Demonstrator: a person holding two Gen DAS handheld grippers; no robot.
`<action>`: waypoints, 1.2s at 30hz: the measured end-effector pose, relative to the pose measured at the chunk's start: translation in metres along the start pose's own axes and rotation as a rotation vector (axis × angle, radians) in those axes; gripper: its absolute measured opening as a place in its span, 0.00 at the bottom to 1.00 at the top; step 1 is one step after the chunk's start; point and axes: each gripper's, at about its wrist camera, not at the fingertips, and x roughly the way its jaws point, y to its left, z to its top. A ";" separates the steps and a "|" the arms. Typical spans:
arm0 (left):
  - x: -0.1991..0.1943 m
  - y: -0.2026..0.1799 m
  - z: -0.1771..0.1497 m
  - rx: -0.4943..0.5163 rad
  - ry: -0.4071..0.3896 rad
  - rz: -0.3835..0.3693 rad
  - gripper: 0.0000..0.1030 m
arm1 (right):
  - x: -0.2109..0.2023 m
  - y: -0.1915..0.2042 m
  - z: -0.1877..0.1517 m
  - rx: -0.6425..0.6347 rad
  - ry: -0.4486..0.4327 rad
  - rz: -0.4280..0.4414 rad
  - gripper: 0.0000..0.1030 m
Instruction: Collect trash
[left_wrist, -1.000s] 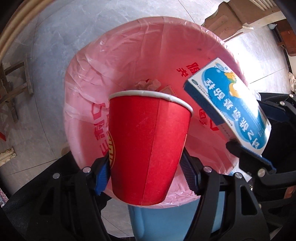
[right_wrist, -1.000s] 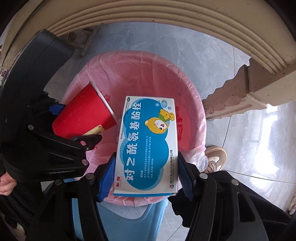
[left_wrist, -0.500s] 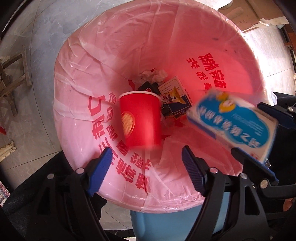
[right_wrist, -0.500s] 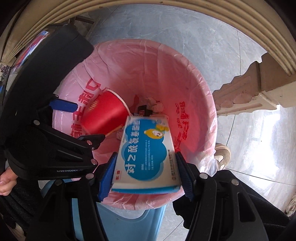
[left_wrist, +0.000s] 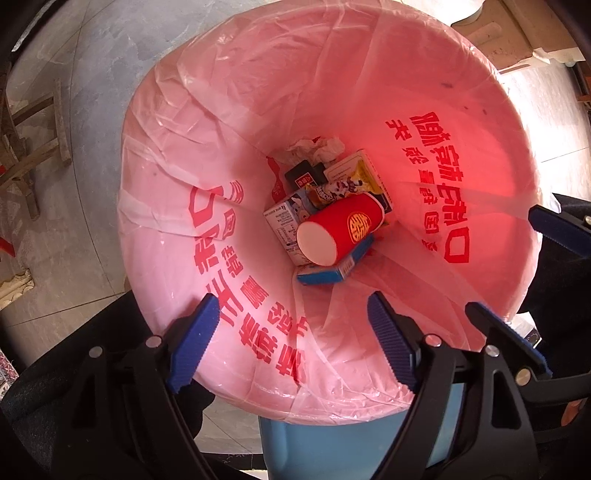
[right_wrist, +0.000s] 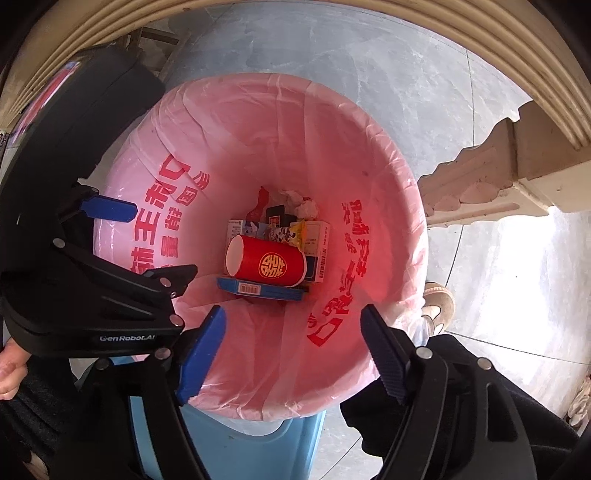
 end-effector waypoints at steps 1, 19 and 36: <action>0.000 0.000 0.000 -0.004 0.000 0.002 0.78 | 0.001 0.000 0.000 -0.001 0.002 -0.003 0.71; -0.093 0.013 -0.042 -0.176 -0.307 0.034 0.78 | -0.093 0.010 -0.025 0.045 -0.319 -0.068 0.76; -0.354 -0.012 -0.194 -0.315 -1.094 0.136 0.94 | -0.344 0.042 -0.100 0.086 -1.004 -0.242 0.93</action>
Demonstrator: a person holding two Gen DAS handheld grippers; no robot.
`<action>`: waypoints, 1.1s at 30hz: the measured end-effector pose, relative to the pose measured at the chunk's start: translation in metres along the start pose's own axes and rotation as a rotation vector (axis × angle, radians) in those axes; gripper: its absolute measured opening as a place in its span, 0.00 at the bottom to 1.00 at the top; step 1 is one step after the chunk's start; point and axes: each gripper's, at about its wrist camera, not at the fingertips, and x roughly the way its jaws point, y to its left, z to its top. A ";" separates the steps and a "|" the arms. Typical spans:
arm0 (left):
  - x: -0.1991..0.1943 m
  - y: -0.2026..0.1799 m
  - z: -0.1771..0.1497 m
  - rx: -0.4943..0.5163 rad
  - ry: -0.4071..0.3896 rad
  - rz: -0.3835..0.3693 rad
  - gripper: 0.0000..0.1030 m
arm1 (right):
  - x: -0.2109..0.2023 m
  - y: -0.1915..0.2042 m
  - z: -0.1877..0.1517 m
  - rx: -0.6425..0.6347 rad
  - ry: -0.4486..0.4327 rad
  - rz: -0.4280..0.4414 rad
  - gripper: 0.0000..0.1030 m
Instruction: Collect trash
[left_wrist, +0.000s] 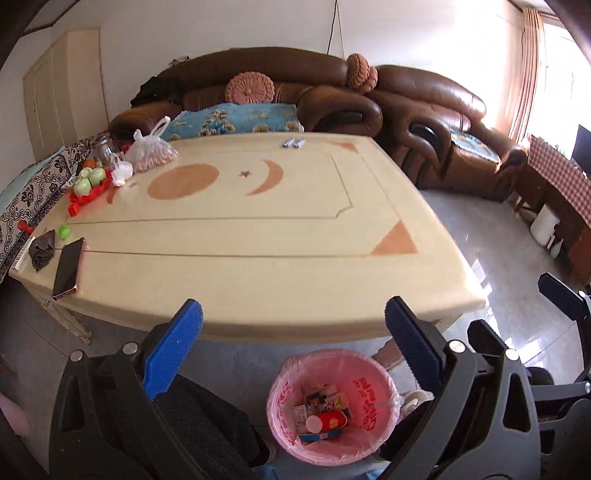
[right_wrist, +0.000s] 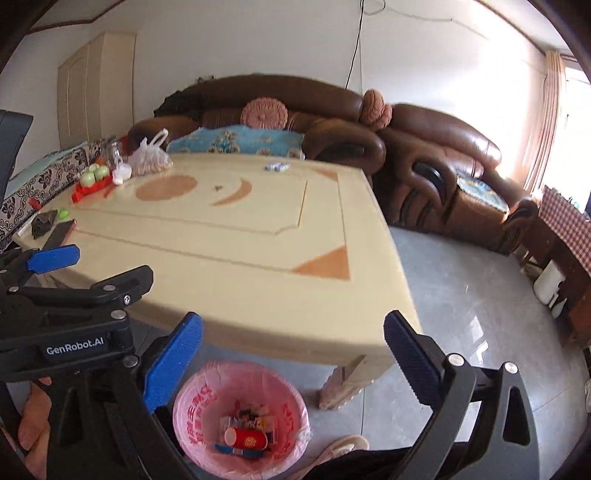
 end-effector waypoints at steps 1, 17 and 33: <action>-0.011 0.002 0.004 -0.007 -0.021 0.006 0.94 | -0.011 0.000 0.008 0.009 -0.034 -0.001 0.93; -0.094 -0.005 0.022 0.015 -0.172 0.053 0.94 | -0.103 -0.015 0.033 0.099 -0.261 -0.121 0.93; -0.101 -0.007 0.011 0.015 -0.173 0.058 0.94 | -0.133 -0.014 0.036 0.129 -0.312 -0.145 0.93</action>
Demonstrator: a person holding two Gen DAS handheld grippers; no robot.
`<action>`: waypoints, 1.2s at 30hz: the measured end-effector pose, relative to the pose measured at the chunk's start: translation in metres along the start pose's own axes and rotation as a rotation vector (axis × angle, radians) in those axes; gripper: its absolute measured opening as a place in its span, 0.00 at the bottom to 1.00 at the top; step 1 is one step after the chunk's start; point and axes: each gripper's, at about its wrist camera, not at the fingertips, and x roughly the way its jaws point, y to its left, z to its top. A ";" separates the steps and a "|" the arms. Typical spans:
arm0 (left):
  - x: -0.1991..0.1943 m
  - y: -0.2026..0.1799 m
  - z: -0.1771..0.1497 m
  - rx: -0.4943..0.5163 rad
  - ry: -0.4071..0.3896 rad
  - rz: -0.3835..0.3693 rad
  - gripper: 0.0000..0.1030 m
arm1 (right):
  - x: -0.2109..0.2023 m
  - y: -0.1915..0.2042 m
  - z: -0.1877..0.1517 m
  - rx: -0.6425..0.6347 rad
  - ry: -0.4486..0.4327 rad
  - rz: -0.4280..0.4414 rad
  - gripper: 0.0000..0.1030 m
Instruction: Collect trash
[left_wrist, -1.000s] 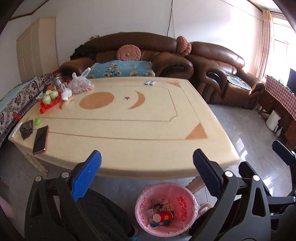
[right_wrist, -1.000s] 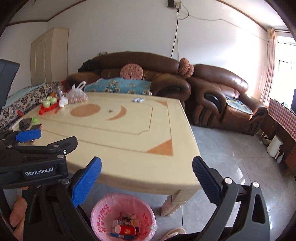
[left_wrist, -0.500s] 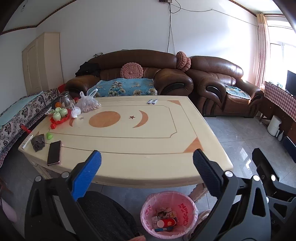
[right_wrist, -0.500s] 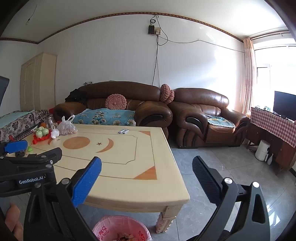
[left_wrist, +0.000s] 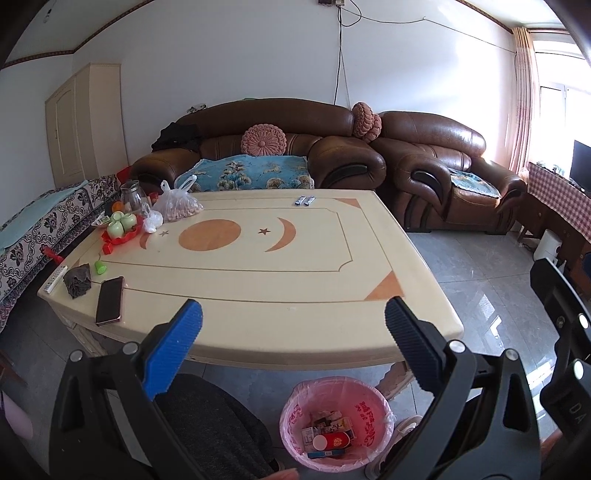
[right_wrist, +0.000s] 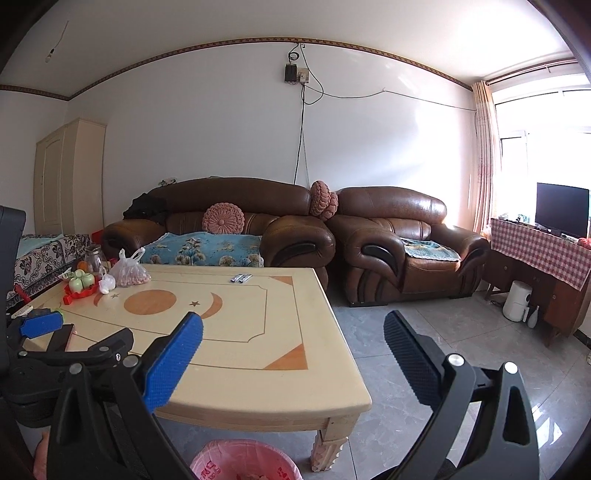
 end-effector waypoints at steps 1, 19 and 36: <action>-0.001 0.000 0.000 0.001 -0.002 0.000 0.94 | 0.000 0.000 0.000 0.001 0.002 -0.002 0.93; -0.009 0.009 0.002 -0.016 -0.023 0.013 0.94 | 0.007 0.009 0.000 -0.016 0.043 -0.013 0.93; -0.016 0.009 0.007 0.018 -0.044 -0.007 0.94 | 0.006 0.005 0.001 0.004 0.037 -0.028 0.93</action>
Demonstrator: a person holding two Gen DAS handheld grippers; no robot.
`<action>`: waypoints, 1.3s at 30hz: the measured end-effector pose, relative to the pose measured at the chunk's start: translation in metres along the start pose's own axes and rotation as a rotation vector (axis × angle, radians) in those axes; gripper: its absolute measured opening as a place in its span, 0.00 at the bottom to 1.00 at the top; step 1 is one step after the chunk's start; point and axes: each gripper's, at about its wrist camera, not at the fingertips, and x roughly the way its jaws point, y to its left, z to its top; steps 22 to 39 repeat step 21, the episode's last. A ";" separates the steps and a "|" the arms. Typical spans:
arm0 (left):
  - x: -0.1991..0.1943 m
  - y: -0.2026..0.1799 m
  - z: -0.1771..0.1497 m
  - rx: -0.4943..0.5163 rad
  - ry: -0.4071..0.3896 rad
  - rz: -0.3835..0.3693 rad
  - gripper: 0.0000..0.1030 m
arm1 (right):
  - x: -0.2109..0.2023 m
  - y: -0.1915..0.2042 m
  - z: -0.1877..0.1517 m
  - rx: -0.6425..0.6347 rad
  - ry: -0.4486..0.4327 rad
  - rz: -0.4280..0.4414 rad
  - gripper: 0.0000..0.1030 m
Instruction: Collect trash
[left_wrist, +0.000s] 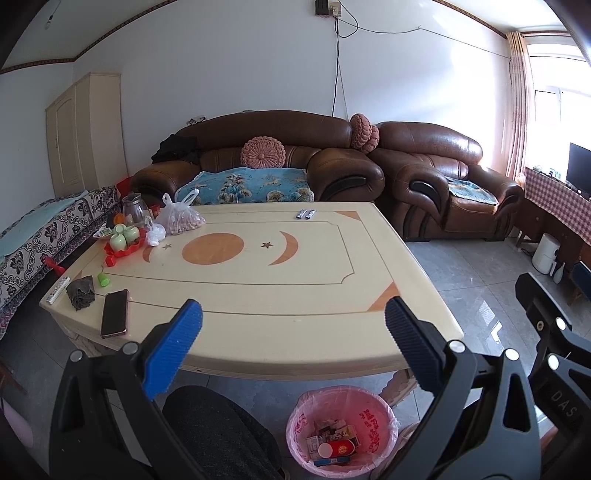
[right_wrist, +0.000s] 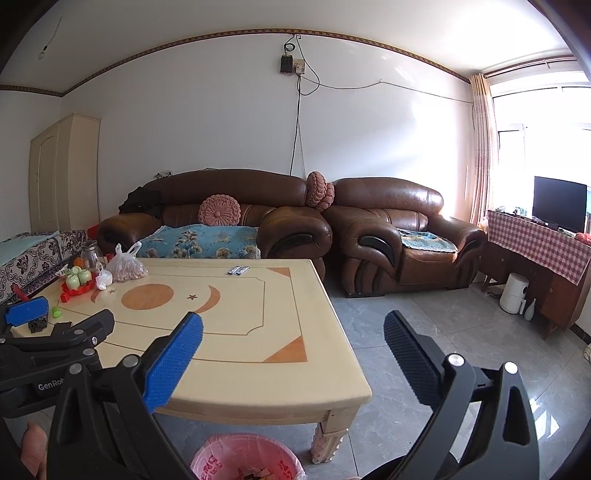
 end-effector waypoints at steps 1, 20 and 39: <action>-0.001 -0.001 0.000 0.005 -0.004 0.003 0.94 | 0.000 -0.001 0.000 0.002 0.001 0.000 0.93; -0.003 -0.004 0.002 0.019 -0.005 0.007 0.94 | -0.002 -0.002 0.003 0.007 -0.006 0.002 0.93; -0.002 -0.004 0.002 0.021 -0.003 0.010 0.94 | -0.002 -0.002 0.003 0.006 -0.006 0.002 0.93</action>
